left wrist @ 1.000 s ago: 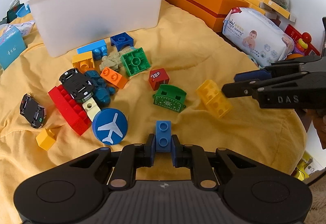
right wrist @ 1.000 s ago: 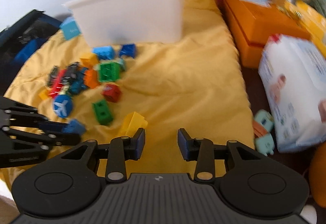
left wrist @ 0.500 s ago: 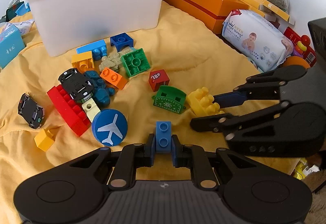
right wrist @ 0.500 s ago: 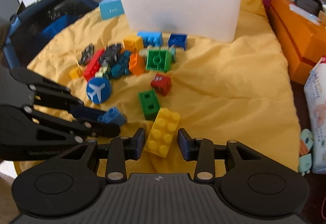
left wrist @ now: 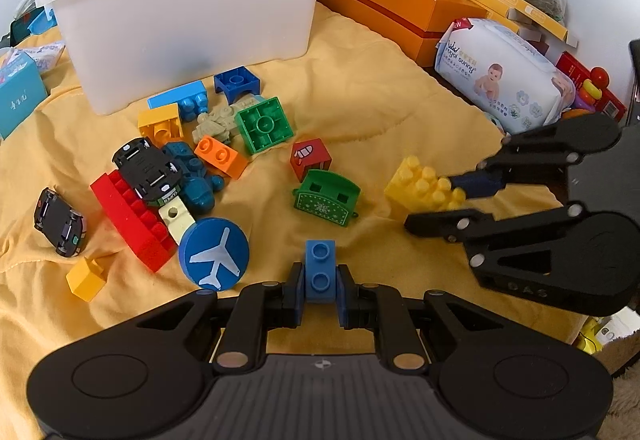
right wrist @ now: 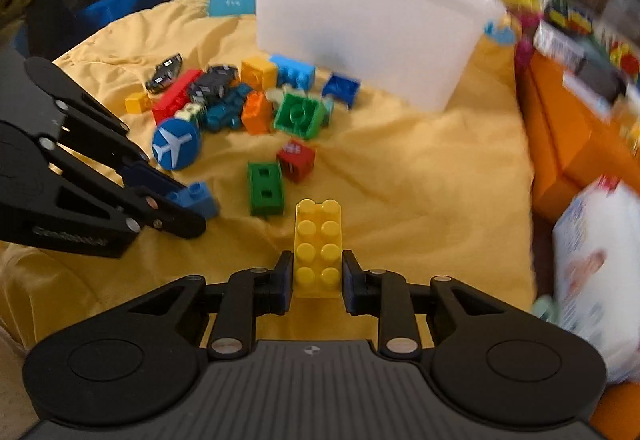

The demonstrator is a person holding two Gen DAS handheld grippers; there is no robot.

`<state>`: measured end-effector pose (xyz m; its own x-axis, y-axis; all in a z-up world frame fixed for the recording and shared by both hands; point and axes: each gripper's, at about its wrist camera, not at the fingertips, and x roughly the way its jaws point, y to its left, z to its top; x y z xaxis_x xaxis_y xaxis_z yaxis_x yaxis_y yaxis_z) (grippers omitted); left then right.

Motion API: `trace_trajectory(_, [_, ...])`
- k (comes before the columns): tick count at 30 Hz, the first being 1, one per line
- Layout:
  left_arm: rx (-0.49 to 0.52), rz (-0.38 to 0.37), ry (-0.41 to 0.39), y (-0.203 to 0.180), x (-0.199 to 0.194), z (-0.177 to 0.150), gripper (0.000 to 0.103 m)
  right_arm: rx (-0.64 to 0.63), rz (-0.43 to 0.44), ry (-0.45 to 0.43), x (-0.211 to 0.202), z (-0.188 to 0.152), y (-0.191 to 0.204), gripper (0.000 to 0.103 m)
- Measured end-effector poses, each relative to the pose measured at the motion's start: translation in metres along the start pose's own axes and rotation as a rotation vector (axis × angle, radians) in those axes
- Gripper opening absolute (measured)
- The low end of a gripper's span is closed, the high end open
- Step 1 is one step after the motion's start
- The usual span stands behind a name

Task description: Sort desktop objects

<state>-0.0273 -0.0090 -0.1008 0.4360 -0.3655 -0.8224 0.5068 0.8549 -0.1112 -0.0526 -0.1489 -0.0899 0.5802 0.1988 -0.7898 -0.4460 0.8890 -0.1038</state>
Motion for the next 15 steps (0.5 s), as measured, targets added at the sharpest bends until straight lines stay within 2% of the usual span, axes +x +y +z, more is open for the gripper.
trace_trajectory(5, [0.000, 0.002, -0.003, -0.0004, -0.0003, -0.0007, 0.019, 0.015, -0.010, -0.013, -0.0005, -0.0052, 0.0000, 0.031])
trace_trajectory(10, [-0.010, -0.004, -0.016, 0.0000, -0.0004, -0.0031, 0.022, 0.074, 0.016, -0.017, -0.0002, -0.0067, -0.0062, 0.032])
trace_trajectory(12, [-0.006, -0.002, -0.019, -0.0002, -0.0008, -0.0032, 0.018, 0.084, 0.024, -0.014, 0.0004, -0.0061, -0.0076, 0.030])
trace_trajectory(15, [-0.016, -0.009, -0.028, 0.0018, -0.0059, -0.0015, 0.017, 0.075, 0.036, -0.001, -0.0010, -0.0036, -0.0067, 0.027])
